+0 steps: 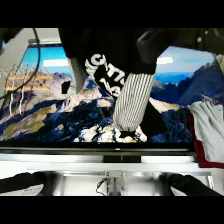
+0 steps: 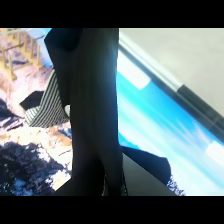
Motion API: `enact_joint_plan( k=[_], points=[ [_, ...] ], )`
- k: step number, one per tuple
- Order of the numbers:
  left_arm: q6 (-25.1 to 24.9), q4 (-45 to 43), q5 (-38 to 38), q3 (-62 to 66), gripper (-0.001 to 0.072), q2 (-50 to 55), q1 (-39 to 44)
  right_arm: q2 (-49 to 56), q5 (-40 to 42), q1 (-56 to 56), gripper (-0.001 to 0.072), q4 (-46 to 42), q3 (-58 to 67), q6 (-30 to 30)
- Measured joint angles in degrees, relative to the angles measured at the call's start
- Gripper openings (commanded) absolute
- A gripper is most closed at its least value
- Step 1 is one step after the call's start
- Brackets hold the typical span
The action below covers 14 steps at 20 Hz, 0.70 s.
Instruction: Fold the shirts.
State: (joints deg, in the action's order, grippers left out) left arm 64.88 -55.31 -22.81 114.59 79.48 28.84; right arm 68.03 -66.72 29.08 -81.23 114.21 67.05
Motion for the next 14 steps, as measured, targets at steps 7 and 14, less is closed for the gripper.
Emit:
enact_joint_plan(
  k=[7,14],
  points=[
    [-0.11,-0.17,0.02,0.00,0.0634,-2.16,-0.66,-1.36,3.87,0.00,0.0053,-4.44,0.00,4.70],
    [-0.11,-0.28,-0.11,0.00,0.0633,-4.33,-1.79,-8.92,2.49,-0.11,0.0053,-32.96,0.02,20.22]
  ],
)
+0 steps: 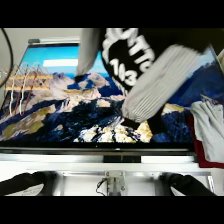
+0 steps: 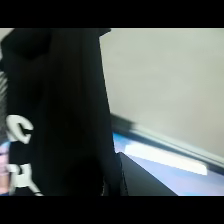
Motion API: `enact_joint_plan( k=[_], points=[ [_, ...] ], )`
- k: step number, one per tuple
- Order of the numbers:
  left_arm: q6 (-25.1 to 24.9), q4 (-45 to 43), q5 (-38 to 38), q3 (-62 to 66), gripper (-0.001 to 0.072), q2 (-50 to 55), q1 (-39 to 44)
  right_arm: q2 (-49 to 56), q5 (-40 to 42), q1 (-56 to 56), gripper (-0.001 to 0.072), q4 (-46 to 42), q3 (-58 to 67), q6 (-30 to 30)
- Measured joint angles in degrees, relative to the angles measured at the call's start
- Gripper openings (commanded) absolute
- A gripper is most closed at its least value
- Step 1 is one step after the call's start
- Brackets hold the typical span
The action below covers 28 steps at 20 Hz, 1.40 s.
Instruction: Fold the shirts.
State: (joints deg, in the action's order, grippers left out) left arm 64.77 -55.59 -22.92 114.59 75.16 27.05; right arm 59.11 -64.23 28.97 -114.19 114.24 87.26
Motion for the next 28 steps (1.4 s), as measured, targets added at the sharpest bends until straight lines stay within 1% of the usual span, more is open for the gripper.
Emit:
enact_joint_plan(
  k=[2,4,7,10,15,18,20,24,28],
  points=[
    [0.00,-0.02,-0.24,-0.02,0.0633,-0.17,-0.15,-3.72,-3.37,-1.38,0.0053,-10.01,0.00,3.91],
    [0.00,-0.07,-0.33,-0.02,0.0633,-0.28,-0.28,-7.56,-6.97,-4.61,0.0053,-17.25,0.04,6.25],
    [0.00,-0.07,-0.44,-0.02,0.0632,-0.33,-0.24,-12.26,-10.78,-11.63,0.0053,-24.57,0.07,7.69],
    [0.00,-0.07,-0.44,-0.02,0.0630,-0.33,-0.35,-14.05,-12.17,-17.64,0.0053,-28.33,0.07,7.41],
    [0.00,-0.04,-0.55,-0.31,0.0630,-0.33,-0.33,-10.10,-12.28,-21.24,0.0053,-29.62,0.04,7.85],
    [0.00,-0.04,-1.11,-0.81,0.0630,-0.11,-0.35,-5.11,-12.20,-23.61,0.0053,-29.11,0.00,9.68],
    [0.00,-0.04,-1.90,-1.03,0.0630,0.26,-0.48,-2.10,-10.29,-27.17,0.0053,-27.71,0.00,11.26],
    [0.00,-0.04,-3.04,-1.14,0.0629,0.72,-0.98,1.14,-5.22,-39.15,0.0053,-22.34,-0.02,13.70],
    [0.00,-0.04,-3.43,-1.14,0.0629,0.90,-1.29,2.29,1.27,-54.88,0.0053,-14.80,0.00,14.53]
  ],
)
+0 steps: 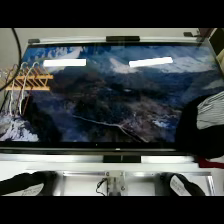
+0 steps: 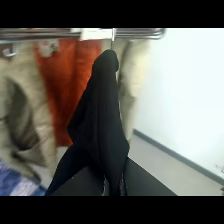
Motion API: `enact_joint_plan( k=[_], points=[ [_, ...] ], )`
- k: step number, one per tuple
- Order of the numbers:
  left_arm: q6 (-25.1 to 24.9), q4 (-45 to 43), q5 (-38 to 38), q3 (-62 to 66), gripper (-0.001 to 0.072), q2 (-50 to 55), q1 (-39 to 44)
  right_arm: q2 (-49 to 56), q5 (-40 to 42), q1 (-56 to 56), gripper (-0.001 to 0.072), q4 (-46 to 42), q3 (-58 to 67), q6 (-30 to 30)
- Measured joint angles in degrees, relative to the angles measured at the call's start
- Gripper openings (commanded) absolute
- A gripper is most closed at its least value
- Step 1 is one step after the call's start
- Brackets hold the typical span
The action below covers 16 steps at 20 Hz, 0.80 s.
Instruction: Fold the shirts.
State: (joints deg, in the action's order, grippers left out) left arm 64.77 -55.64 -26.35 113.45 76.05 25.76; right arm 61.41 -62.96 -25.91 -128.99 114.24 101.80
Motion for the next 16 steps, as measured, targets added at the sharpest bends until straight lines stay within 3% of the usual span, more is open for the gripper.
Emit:
enact_joint_plan(
  k=[5,10,13,16],
  points=[
    [0.00,0.00,-0.07,0.00,0.0628,-0.02,-0.09,1.75,11.87,-17.97,0.0053,12.50,-0.02,-0.76],
    [0.00,0.00,-0.11,0.00,0.0628,0.11,-0.09,3.37,22.27,-24.74,0.0053,25.49,-0.02,-8.31],
    [0.00,0.00,-0.13,0.00,0.0628,0.17,-0.09,5.01,26.49,-25.88,0.0053,26.43,-0.02,-9.25],
    [0.02,0.00,-0.17,0.00,0.0628,0.17,-0.09,6.54,28.55,-26.99,0.0053,23.58,-0.02,-6.19]
  ],
)
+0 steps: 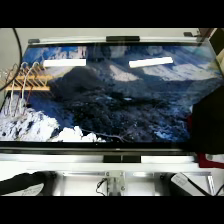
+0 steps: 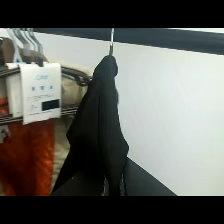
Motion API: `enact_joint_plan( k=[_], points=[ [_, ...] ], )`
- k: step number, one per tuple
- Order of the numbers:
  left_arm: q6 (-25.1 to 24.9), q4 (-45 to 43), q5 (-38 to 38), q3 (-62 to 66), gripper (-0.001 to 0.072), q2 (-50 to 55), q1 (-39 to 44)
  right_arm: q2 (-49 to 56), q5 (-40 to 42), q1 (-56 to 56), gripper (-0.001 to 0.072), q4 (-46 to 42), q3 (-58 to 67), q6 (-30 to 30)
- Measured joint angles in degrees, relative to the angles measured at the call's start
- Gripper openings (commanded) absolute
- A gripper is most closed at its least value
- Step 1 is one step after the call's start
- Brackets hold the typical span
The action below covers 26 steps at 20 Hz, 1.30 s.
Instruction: Fold the shirts.
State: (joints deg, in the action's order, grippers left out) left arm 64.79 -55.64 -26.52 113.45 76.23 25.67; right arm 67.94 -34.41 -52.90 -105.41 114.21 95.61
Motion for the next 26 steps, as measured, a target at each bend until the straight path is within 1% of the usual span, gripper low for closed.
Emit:
enact_joint_plan(
  k=[3,5,10,14,16,23,24,25,26],
  points=[
    [0.00,0.00,-0.48,0.00,0.0628,0.00,0.00,0.87,3.39,-2.89,0.0053,-1.75,0.02,2.67],
    [0.00,0.00,-1.14,0.00,0.0628,0.00,0.00,1.40,3.52,-5.90,0.0053,-2.01,0.02,3.87],
    [0.00,0.00,-4.28,0.00,0.0628,0.00,0.00,2.38,3.21,-15.74,0.0053,1.38,0.02,5.22],
    [0.00,0.00,-5.16,0.00,0.0628,0.00,0.00,2.38,-0.42,-21.90,0.0053,2.69,0.04,5.60],
    [0.00,0.00,-5.29,0.00,0.0628,0.00,0.00,2.12,-3.87,-24.11,0.0054,2.67,0.02,5.35],
    [0.00,0.00,-5.42,0.00,0.0628,0.00,0.00,0.09,-11.45,-30.82,0.0057,1.64,0.09,4.85],
    [0.00,0.00,-5.42,0.00,0.0628,0.00,0.00,-0.26,-12.55,-31.67,0.0076,1.62,0.09,4.83],
    [0.00,0.00,-5.42,0.00,0.0628,0.00,0.00,-0.55,-13.73,-32.26,0.0192,1.64,0.09,4.81],
    [0.00,0.00,-5.42,0.00,0.0628,0.00,0.00,-0.83,-15.43,-32.72,0.0398,1.49,0.09,4.92]
  ],
)
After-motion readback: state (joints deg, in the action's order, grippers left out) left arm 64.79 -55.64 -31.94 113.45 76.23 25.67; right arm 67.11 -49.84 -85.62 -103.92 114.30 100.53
